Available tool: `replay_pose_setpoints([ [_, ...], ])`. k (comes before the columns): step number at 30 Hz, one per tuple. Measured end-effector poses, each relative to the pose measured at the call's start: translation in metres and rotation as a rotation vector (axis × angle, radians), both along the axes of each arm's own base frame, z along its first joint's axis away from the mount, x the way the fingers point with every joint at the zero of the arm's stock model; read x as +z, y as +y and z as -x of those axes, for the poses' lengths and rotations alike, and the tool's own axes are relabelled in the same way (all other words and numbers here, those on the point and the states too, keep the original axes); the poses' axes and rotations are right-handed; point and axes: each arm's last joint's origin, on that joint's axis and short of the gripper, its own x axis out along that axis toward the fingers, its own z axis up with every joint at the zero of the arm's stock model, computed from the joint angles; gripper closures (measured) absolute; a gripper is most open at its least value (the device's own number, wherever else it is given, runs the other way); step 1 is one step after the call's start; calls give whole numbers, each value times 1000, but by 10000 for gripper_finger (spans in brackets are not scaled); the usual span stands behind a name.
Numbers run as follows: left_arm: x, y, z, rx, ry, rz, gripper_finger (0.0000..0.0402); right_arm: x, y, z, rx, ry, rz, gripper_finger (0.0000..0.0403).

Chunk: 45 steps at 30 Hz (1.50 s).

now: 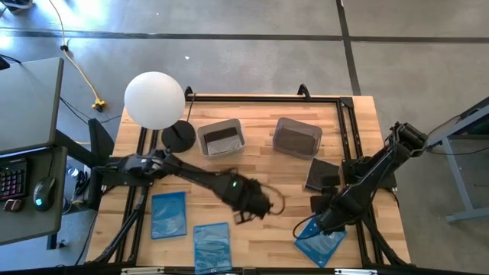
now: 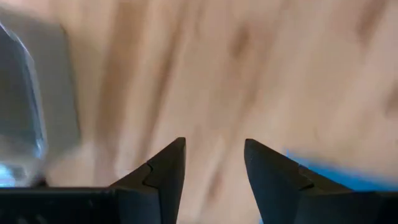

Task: Pick & place jewel cases by type
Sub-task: Put the black CD case into the gray bin

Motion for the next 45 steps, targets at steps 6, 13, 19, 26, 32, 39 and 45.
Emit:
replay_pose_setpoints([
  [6, -6, -43, 22, -132, 67, 56, 268, -1, -15, -11, -23, 1, 12, 277],
  [13, -27, -85, 54, -97, 87, -39, 305, -25, -55, 5, -183, -7, -60, 277],
  [19, -51, -107, 81, 9, 49, -176, 322, -35, -86, 33, -267, -141, -78, 277],
  [26, -80, -109, 99, 230, -11, -293, 324, -69, -96, 48, -218, -279, -202, 277],
  [32, -92, -101, 100, 325, -9, -323, 324, -84, -97, 45, -128, -382, -135, 277],
  [39, -92, -94, 93, 348, -12, -322, 324, -93, -90, 33, -101, -489, -229, 277],
  [45, -93, -86, 83, 380, -27, -299, 324, -106, -81, 18, 31, -594, -287, 277],
])
